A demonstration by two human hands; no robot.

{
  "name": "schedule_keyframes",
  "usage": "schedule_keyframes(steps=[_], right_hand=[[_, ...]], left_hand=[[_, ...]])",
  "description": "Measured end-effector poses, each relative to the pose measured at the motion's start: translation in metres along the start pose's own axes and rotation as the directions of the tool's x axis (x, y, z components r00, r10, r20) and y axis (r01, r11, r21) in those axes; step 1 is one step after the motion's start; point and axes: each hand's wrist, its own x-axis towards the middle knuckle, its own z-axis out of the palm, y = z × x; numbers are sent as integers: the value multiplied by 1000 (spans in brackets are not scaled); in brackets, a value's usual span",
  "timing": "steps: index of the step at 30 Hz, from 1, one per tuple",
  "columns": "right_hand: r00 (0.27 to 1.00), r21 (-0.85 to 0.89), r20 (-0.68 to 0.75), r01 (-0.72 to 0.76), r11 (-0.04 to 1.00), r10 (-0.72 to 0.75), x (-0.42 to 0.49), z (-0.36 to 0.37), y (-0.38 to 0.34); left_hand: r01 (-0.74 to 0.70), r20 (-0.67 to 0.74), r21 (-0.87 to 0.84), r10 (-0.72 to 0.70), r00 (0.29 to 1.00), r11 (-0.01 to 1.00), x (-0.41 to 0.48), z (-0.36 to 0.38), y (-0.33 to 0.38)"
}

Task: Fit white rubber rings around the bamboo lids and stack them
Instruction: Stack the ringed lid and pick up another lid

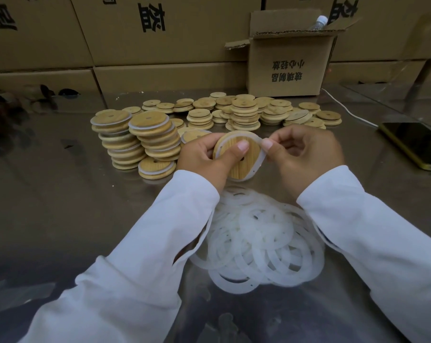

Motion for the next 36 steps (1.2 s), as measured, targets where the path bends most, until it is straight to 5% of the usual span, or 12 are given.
schedule_keyframes(steps=[12,21,36], right_hand=[[999,173,2,40,984,-41,-4,-2,-7],[998,221,-16,-54,974,59,-18,21,-3],[996,199,10,-90,976,90,-9,10,0]], left_hand=[[6,0,-62,-5,1000,998,0,-3,5],[59,-187,-18,-61,980,998,-1,6,1],[27,37,24,-28,999,999,3,-4,-7]])
